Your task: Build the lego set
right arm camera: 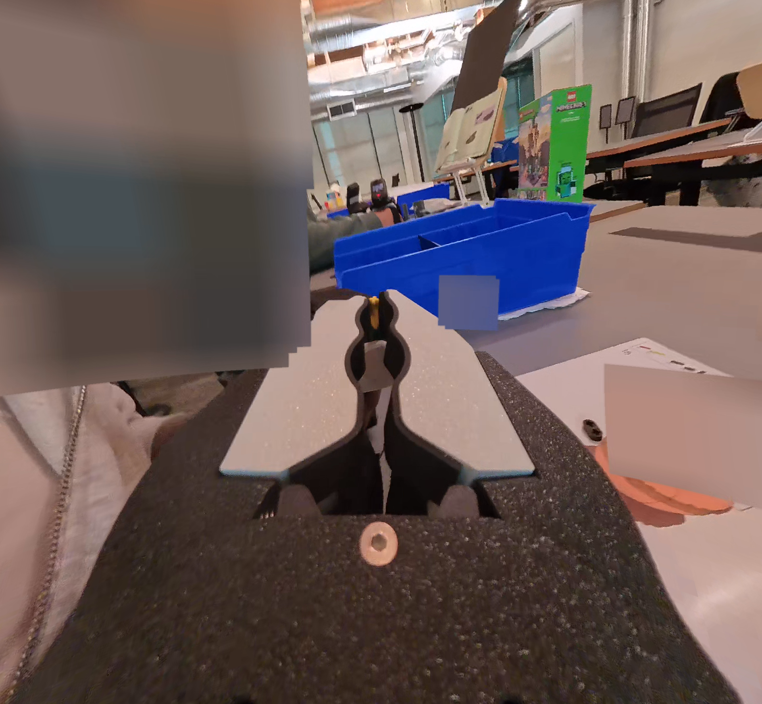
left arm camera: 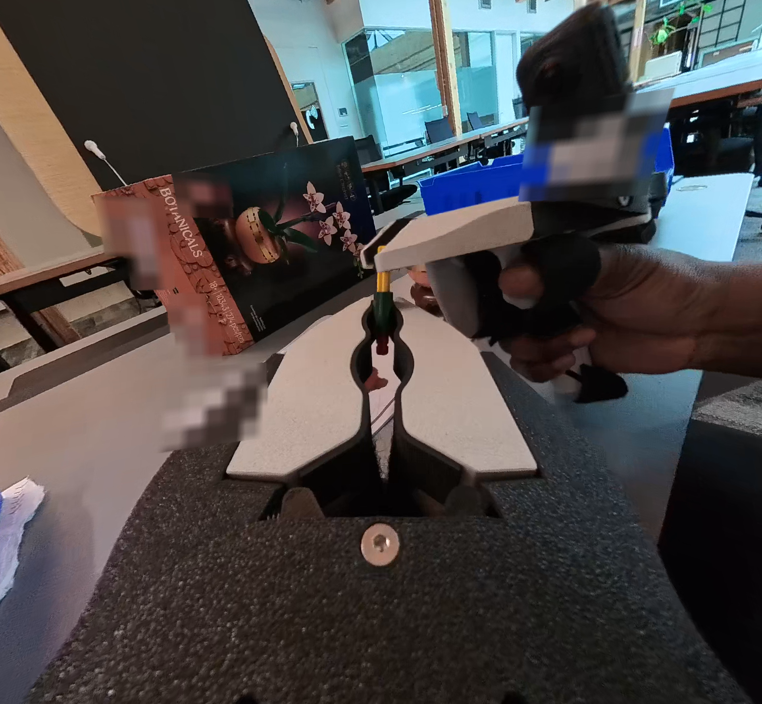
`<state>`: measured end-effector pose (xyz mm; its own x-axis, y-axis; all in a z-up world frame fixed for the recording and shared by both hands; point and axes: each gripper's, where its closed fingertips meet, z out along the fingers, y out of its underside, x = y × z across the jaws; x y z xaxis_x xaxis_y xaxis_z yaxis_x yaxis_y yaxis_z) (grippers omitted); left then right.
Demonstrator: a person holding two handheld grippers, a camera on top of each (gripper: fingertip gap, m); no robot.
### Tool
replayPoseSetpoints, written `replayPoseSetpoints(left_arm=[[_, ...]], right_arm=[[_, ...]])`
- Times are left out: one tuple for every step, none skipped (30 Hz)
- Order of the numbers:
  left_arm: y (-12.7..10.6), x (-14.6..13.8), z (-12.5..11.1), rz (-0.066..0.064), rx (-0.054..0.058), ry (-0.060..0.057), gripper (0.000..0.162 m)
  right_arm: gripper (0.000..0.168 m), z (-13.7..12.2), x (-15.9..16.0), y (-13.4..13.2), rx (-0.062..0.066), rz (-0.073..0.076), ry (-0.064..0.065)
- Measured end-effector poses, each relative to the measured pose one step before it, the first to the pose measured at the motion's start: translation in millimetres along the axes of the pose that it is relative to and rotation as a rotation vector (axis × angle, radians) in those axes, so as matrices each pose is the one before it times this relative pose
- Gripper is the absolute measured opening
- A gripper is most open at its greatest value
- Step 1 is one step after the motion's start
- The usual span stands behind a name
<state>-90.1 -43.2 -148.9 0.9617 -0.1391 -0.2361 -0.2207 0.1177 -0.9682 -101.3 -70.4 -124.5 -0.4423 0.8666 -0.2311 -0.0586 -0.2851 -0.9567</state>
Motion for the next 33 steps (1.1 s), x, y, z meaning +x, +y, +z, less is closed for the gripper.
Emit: replayPoseSetpoints(left_arm=[[0.68,0.9,0.18,0.0132,-0.0054,0.0054,0.005],[1.74,1.02,0.23,0.0167,-0.0154,0.0066,0.008],[2.34,0.74,0.54,0.016,-0.0172,0.0006,0.005],[0.98,1.45,0.09,0.011,-0.0084,0.0079,0.0],[1.77,0.83,0.3,-0.0017,-0.0155,0.0063,0.0],[1.16,1.25,0.15,-0.0043,-0.0106,0.0123,0.0],[1.19,1.32,0.36,0.0022,-0.0101,0.0084,0.0],[1.51,0.84,0.53,0.0115,-0.013,-0.0017,0.0],[1.49,0.82,0.68,0.0126,-0.0124,-0.0014,0.0],[0.89,0.79,0.63,0.0095,-0.0079,-0.0006,0.0],[0.68,0.62,0.48,0.009,-0.007,-0.0015,0.0],[0.41,0.57,0.23,0.0063,-0.0035,0.0004,0.002],[0.4,0.39,0.22,0.0028,-0.0039,0.0005,0.0],[0.45,0.08,0.38,0.0004,-0.0044,0.0013,0.0],[0.36,0.18,-0.02,-0.0016,-0.0039,0.0022,0.0],[0.14,0.16,-0.04,-0.0011,-0.0013,0.0024,0.0],[0.63,-0.11,0.53,0.0004,-0.0054,-0.0008,0.0],[0.18,0.36,0.1,0.0044,-0.0021,-0.0009,0.0],[0.35,0.04,0.1,0.0004,-0.003,0.0002,0.0],[0.89,-0.43,0.43,-0.0013,-0.0074,-0.0017,0.0],[1.14,-0.33,0.44,0.0021,-0.009,0.0001,0.0],[0.87,-0.16,-0.03,0.0054,-0.0057,-0.0015,0.0],[0.21,0.15,0.03,0.0021,-0.0017,0.0001,0.0],[1.12,-0.01,0.54,0.0022,-0.0089,-0.0015,0.0],[0.3,-0.22,0.08,0.0008,-0.0022,-0.0027,0.0],[0.22,-0.15,-0.23,-0.0011,-0.0023,0.0009,0.0],[0.51,-0.29,-0.07,-0.0011,-0.0032,-0.0004,0.0],[0.18,0.11,-0.06,0.0022,-0.0018,-0.0011,0.0],[0.68,0.21,0.24,0.0011,-0.0056,0.0006,0.0],[0.48,-0.05,0.12,-0.0007,-0.0036,0.0005,0.0],[0.54,-0.18,0.01,-0.0016,-0.0034,0.0002,0.0],[0.11,0.07,-0.27,-0.0021,-0.0017,0.0012,0.0],[0.2,-0.09,0.14,0.0001,-0.001,-0.0006,0.0]], right_arm=[[0.003,0.07,-0.7,1.65,-0.0233,-0.0377,0.005],[0.003,0.14,-1.13,2.02,-0.0191,-0.046,0.0056],[0.003,0.43,-0.16,3.47,-0.0255,-0.0443,0.0137],[0.003,-0.04,-0.87,1.85,-0.0133,-0.0472,0.0113],[0.003,-0.6,-0.12,1.22,-0.0084,-0.0481,0.0159],[0.003,-0.88,-0.34,1.13,-0.0059,-0.0417,0.0114],[0.003,-1.04,0.07,1.28,-0.0047,-0.0368,0.0146],[0.004,-0.85,-0.27,1.41,-0.0011,-0.038,0.015],[0.004,-0.72,-0.58,1.23,0.0021,-0.0352,0.0147],[0.003,-0.24,-1.03,0.75,0.005,-0.0226,0.0119],[0.003,0.2,-1.31,0.74,0.0035,-0.0134,0.0084],[0.003,0.3,-0.59,0.57,0.0035,-0.0093,0.0085],[0.003,0.26,-0.24,0.56,0.0053,-0.0011,0.0049],[0.004,0.05,0.37,0.66,0.0045,0.0078,0.0051],[0.004,-0.22,0.34,0.26,0.0023,-0.0023,0.002],[0.004,-0.58,0.86,0.38,-0.0023,-0.0066,0.0065],[0.003,-0.46,0.29,0.67,-0.0017,0.0003,0.0036],[0.003,-0.14,-0.42,0.35,0.0006,0.0014,0.0],[0.003,0.15,0.33,0.84,-0.0071,-0.0054,0.0061],[0.003,0.46,0.26,1.08,-0.0091,-0.0038,0.0046],[0.003,0.14,0.41,1.25,-0.0072,-0.0026,0.0039],[0.003,0.36,-0.23,0.15,-0.0023,-0.0004,-0.0025],[0.003,0.28,-0.29,0.93,-0.007,-0.0012,-0.0013],[0.003,0.32,1.0,1.1,-0.0055,-0.0001,0.0026],[0.003,0.21,0.06,0.22,-0.0018,0.0027,-0.0005],[0.003,0.41,-0.23,0.59,-0.0049,-0.0018,0.0012],[0.003,0.33,-0.43,0.37,-0.003,-0.0049,0.0008],[0.003,0.19,-0.1,0.46,-0.0032,-0.0033,0.0006],[0.003,0.35,-0.09,0.84,-0.0067,-0.0036,0.0004],[0.003,0.49,0.2,0.33,-0.0033,0.005,-0.0023],[0.003,0.54,-0.19,0.56,-0.0043,0.0019,-0.003],[0.003,0.35,-0.11,0.4,-0.0024,0.0017,-0.0025],[0.003,0.17,0.23,-0.19,0.0006,-0.0026,0.0008]])
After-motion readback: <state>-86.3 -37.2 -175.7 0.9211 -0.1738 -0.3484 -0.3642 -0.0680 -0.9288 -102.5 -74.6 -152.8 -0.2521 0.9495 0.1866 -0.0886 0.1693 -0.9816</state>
